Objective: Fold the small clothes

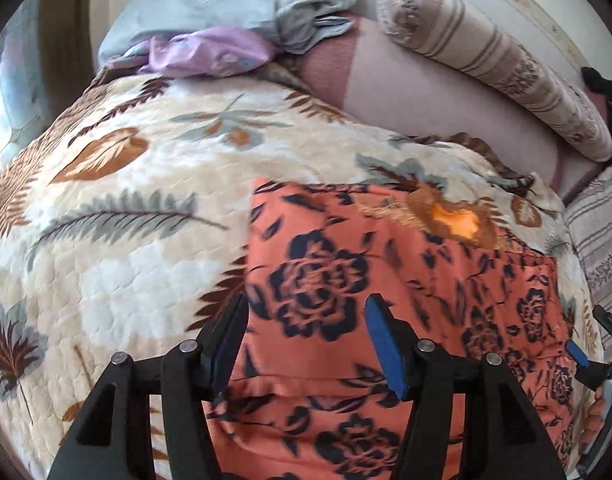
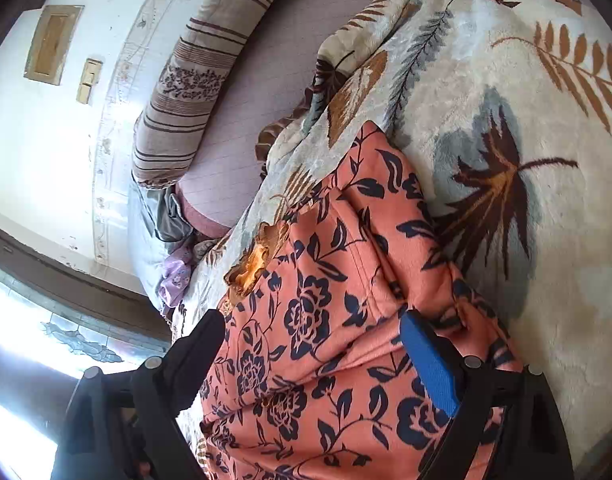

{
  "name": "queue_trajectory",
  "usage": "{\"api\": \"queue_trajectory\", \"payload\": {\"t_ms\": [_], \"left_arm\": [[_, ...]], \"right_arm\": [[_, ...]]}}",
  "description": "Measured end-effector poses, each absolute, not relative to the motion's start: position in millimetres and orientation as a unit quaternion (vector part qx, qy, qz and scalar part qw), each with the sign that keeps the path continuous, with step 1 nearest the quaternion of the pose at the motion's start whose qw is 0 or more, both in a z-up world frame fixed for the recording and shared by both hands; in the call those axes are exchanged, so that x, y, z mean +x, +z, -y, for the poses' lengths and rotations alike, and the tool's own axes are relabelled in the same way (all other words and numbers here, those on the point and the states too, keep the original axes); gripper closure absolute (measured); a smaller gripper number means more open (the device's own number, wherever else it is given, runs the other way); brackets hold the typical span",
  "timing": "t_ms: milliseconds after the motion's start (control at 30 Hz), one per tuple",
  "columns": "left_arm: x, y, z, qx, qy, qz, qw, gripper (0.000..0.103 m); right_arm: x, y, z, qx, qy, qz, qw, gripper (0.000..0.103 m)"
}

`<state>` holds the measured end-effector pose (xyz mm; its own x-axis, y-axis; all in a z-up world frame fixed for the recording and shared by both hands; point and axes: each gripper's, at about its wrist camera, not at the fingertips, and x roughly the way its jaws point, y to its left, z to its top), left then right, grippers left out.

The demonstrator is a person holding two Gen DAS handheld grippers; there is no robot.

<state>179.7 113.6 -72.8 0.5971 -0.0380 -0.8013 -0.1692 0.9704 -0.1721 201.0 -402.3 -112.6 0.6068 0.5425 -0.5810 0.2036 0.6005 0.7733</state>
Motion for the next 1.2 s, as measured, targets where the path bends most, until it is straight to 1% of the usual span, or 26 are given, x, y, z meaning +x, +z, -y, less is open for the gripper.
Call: {"api": "queue_trajectory", "payload": {"t_ms": [100,200,233,267,300,333,400,500,533,567,600,633,667,700,767,800,833,867,933,967,1000,1033,1100,1200], "left_arm": [[174.7,-97.6,-131.1,-0.139,0.050,-0.461,0.875,0.041],[176.3,-116.5,-136.3,-0.157,0.051,-0.470,0.867,0.041],[175.6,-119.8,-137.2,-0.160,0.050,-0.467,0.868,0.041],[174.6,-120.6,-136.4,-0.156,0.050,-0.461,0.872,0.040],[174.3,-120.3,-134.4,-0.149,0.050,-0.458,0.875,0.040],[174.3,-120.4,-133.3,-0.144,0.049,-0.458,0.876,0.040],[175.1,-118.3,-135.2,-0.148,0.044,-0.461,0.874,0.040],[172.9,-109.2,-144.6,-0.156,0.051,-0.452,0.877,0.040],[171.2,-105.5,-146.7,-0.154,0.056,-0.445,0.881,0.040],[171.3,-103.0,-148.3,-0.153,0.059,-0.441,0.882,0.040],[172.8,-101.4,-148.9,-0.155,0.059,-0.440,0.882,0.040],[175.3,-100.0,-148.0,-0.158,0.058,-0.441,0.882,0.040],[178.6,-98.4,-146.3,-0.158,0.055,-0.443,0.881,0.040],[181.3,-95.7,-143.4,-0.155,0.051,-0.444,0.881,0.040],[186.2,-88.7,-136.8,-0.145,0.041,-0.433,0.889,0.040],[190.7,-87.4,-132.7,-0.134,0.039,-0.430,0.892,0.040],[196.6,-89.1,-128.8,-0.123,0.040,-0.433,0.892,0.040],[203.1,-95.0,-126.6,-0.115,0.042,-0.445,0.887,0.040],[217.0,-121.6,-124.4,-0.102,0.056,-0.497,0.860,0.040],[217.3,-125.5,-123.1,-0.092,0.061,-0.488,0.866,0.039],[215.9,-122.3,-119.7,-0.076,0.063,-0.479,0.872,0.039],[216.5,-119.5,-117.2,-0.066,0.063,-0.483,0.871,0.039],[215.9,-109.1,-122.1,-0.084,0.056,-0.474,0.875,0.039],[220.1,-92.9,-135.3,-0.127,0.048,-0.447,0.884,0.039]], "right_arm": [[219.1,-123.7,399.5,0.438,0.084,-0.469,0.763,0.013],[226.6,-126.9,394.1,0.429,0.061,-0.487,0.758,0.013],[229.5,-126.8,392.4,0.423,0.052,-0.492,0.759,0.018],[233.9,-128.9,390.1,0.417,0.040,-0.502,0.757,0.026],[238.1,-133.2,388.1,0.412,0.033,-0.515,0.751,0.060],[243.3,-137.0,385.5,0.404,0.027,-0.530,0.745,0.096],[243.6,-123.8,376.2,0.356,0.016,-0.528,0.771,0.096],[228.4,-78.3,359.0,0.270,0.020,-0.479,0.835,0.097],[222.0,-72.5,355.8,0.243,0.014,-0.470,0.849,0.096],[219.8,-78.7,352.9,0.219,0.004,-0.475,0.852,0.096],[222.6,-95.6,350.5,0.204,0.002,-0.500,0.842,0.093],[226.6,-119.8,351.5,0.207,0.009,-0.536,0.818,0.092],[224.3,-132.5,356.8,0.230,0.018,-0.540,0.810,0.090],[218.5,-130.0,365.0,0.252,0.023,-0.517,0.818,0.091],[215.0,-120.5,373.6,0.268,0.013,-0.508,0.818,0.088],[213.8,-113.5,376.2,0.261,0.007,-0.501,0.825,0.082],[212.9,-105.7,379.1,0.256,0.003,-0.492,0.832,0.078],[212.0,-98.0,382.6,0.261,0.003,-0.482,0.837,0.078],[213.0,-83.1,388.4,0.281,0.018,-0.458,0.843,0.077],[215.9,-75.9,388.6,0.293,0.032,-0.447,0.845,0.077],[221.1,-72.6,388.7,0.308,0.054,-0.440,0.842,0.073],[226.9,-71.3,385.7,0.324,0.083,-0.440,0.834,0.053],[242.9,-77.0,375.7,0.347,0.132,-0.439,0.818,0.015],[268.2,-106.9,375.3,0.365,0.144,-0.464,0.794,0.015]]}}
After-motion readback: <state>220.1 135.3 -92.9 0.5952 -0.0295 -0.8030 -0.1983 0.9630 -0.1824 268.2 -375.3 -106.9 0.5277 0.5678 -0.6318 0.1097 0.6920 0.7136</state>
